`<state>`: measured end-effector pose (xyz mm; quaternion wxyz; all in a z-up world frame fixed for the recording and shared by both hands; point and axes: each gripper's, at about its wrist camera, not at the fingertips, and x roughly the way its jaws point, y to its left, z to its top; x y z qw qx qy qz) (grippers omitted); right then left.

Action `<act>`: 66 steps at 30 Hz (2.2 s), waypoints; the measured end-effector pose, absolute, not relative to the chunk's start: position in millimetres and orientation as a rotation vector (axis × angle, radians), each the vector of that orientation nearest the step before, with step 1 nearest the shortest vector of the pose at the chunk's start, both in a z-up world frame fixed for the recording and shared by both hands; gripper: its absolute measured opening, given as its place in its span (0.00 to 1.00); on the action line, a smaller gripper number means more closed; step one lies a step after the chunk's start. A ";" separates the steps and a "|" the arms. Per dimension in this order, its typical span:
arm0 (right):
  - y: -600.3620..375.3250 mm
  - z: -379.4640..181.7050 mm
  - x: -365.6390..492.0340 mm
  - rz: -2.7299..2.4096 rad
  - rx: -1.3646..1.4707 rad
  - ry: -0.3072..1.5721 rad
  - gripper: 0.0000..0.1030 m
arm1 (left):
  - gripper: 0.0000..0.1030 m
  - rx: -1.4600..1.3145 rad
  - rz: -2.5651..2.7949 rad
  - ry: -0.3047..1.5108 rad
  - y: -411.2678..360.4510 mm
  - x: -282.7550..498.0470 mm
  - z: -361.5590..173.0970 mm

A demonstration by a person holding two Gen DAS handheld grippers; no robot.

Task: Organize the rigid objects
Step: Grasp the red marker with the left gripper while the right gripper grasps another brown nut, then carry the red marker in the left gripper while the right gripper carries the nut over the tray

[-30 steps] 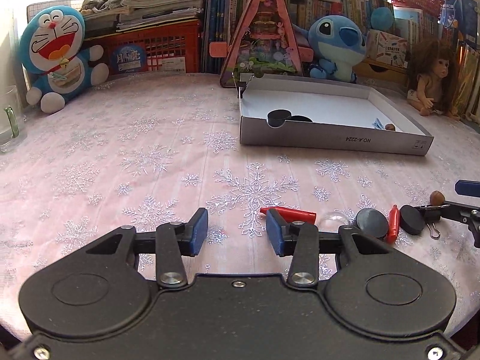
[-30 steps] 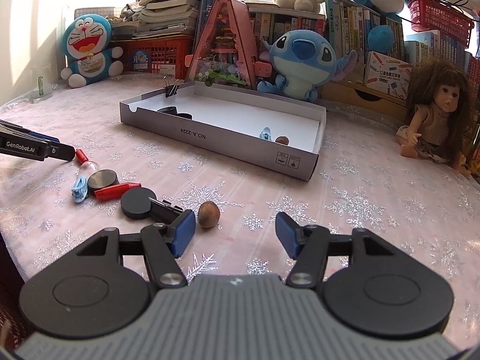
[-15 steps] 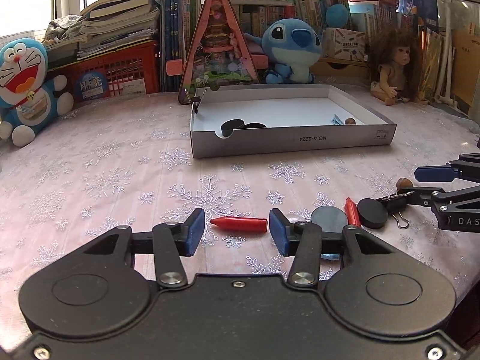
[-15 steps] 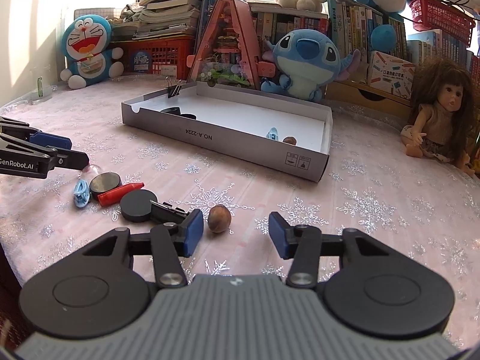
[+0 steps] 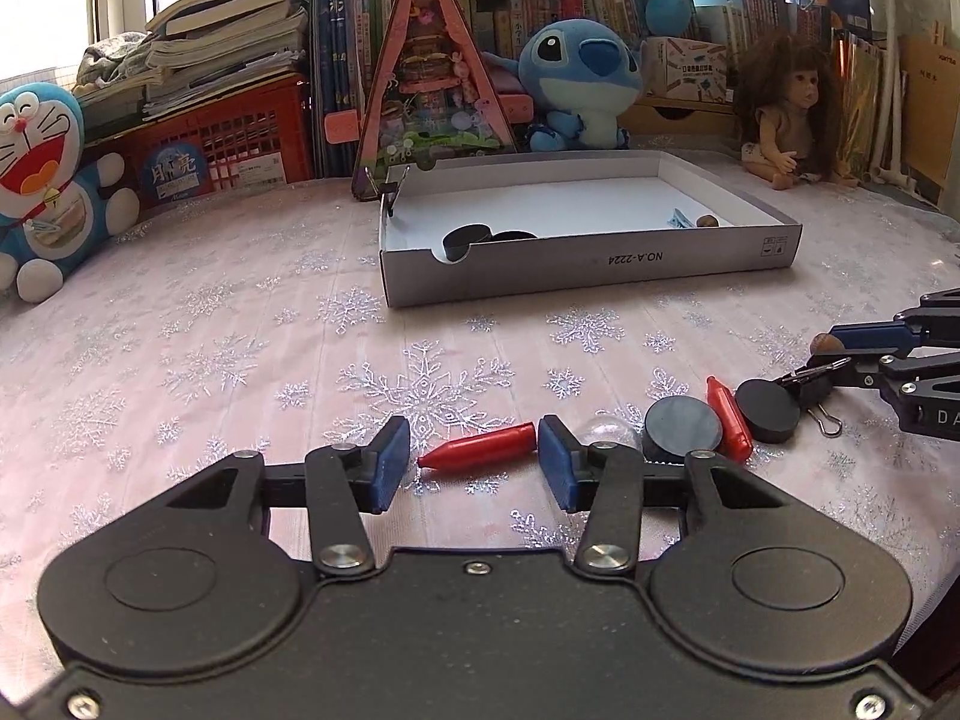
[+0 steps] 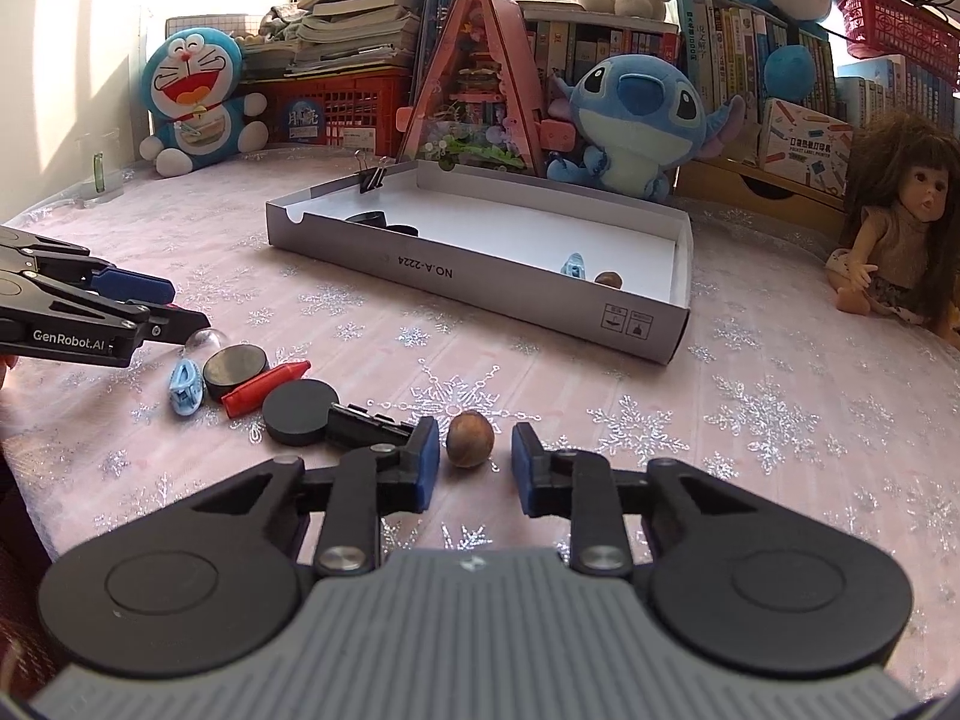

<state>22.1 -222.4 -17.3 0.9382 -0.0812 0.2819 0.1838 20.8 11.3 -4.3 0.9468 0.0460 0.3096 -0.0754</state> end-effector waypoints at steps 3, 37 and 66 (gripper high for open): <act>-219.5 -17.2 21.7 0.381 -0.177 0.568 0.27 | 0.45 0.063 -0.125 0.625 10.8 17.6 -3.9; -232.3 4.8 53.0 0.263 -0.106 0.532 0.21 | 0.40 -0.016 -0.094 0.561 -0.1 59.6 42.4; -265.3 20.4 221.7 0.178 0.191 0.798 0.21 | 0.40 -0.053 -0.134 0.754 -12.5 248.7 48.3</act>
